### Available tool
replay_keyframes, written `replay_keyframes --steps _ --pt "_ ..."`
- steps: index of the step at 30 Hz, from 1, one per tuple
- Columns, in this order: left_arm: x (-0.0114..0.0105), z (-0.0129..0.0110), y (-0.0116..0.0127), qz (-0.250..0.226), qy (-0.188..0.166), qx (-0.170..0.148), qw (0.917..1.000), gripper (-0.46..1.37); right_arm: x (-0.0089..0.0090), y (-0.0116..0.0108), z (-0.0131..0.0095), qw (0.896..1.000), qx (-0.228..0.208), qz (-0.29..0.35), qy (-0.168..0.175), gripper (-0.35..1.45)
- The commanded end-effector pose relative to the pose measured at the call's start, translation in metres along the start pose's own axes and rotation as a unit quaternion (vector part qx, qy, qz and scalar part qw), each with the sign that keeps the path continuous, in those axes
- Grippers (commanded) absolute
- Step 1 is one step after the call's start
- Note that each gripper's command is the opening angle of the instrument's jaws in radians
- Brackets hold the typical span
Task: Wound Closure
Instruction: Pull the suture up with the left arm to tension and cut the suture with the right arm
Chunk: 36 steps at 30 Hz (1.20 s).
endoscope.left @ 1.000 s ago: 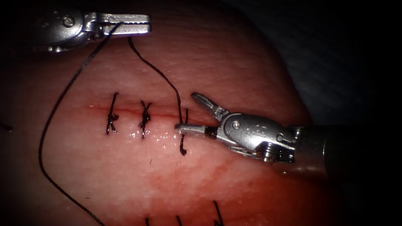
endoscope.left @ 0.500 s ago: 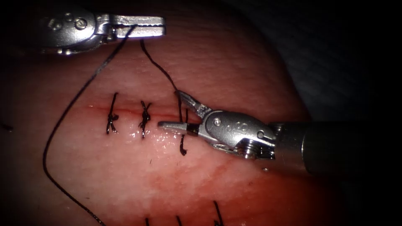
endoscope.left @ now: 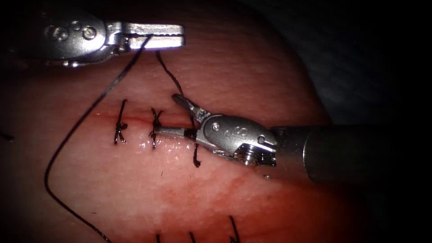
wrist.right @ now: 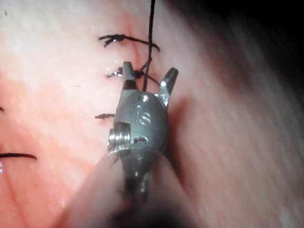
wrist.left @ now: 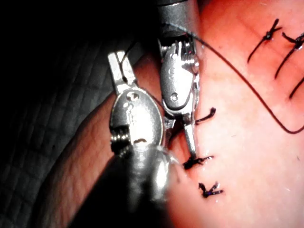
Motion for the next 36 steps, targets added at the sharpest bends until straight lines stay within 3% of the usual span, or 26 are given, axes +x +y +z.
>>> replay_keyframes --steps 1,10,13,15,16,17,18,28,33,34,36 --pt "0.0000 0.0003 0.0001 0.000 0.001 -0.003 1.0000 -0.35 0.0000 -0.0001 0.0001 1.000 0.003 0.000 0.001 1.07" --pt "0.0002 0.0009 0.0003 0.000 0.002 -0.003 1.0000 -0.35 0.0003 -0.0004 0.0007 1.000 0.006 0.000 0.004 1.04" --pt "0.0003 0.0008 0.0004 0.000 0.002 -0.003 1.0000 -0.35 0.0003 -0.0005 0.0009 1.000 0.007 0.000 0.004 0.95" --pt "0.0004 0.0007 0.0005 0.000 0.003 -0.004 1.0000 -0.35 0.0003 -0.0006 0.0010 1.000 0.008 0.000 0.005 0.58" --pt "0.0004 0.0007 0.0005 0.000 0.002 -0.004 1.0000 -0.35 0.0003 -0.0006 0.0010 1.000 0.009 0.000 0.006 0.26" --pt "0.0005 0.0007 0.0006 0.000 0.003 -0.004 1.0000 -0.35 0.0003 -0.0006 0.0010 1.000 0.011 -0.001 0.007 -0.18" --pt "0.0006 0.0007 0.0006 0.000 0.003 -0.004 1.0000 -0.35 0.0003 -0.0006 0.0010 1.000 0.012 -0.001 0.007 -0.35" --pt "0.0008 0.0004 0.0009 0.001 0.004 -0.006 1.0000 -0.35 0.0005 -0.0003 0.0009 1.000 0.012 -0.002 0.000 -0.35" --pt "0.0007 -0.0001 0.0008 0.001 0.006 -0.008 1.0000 -0.35 0.0009 -0.0003 -0.0002 1.000 0.012 -0.004 0.015 -0.34" --pt "0.0007 -0.0002 0.0007 0.001 0.006 -0.009 0.9999 -0.35 0.0009 -0.0002 -0.0006 1.000 0.014 -0.004 0.017 0.28" --pt "0.0006 -0.0003 0.0006 0.001 0.006 -0.009 0.9999 -0.35 0.0009 -0.0002 -0.0008 1.000 0.014 -0.008 0.018 0.65"
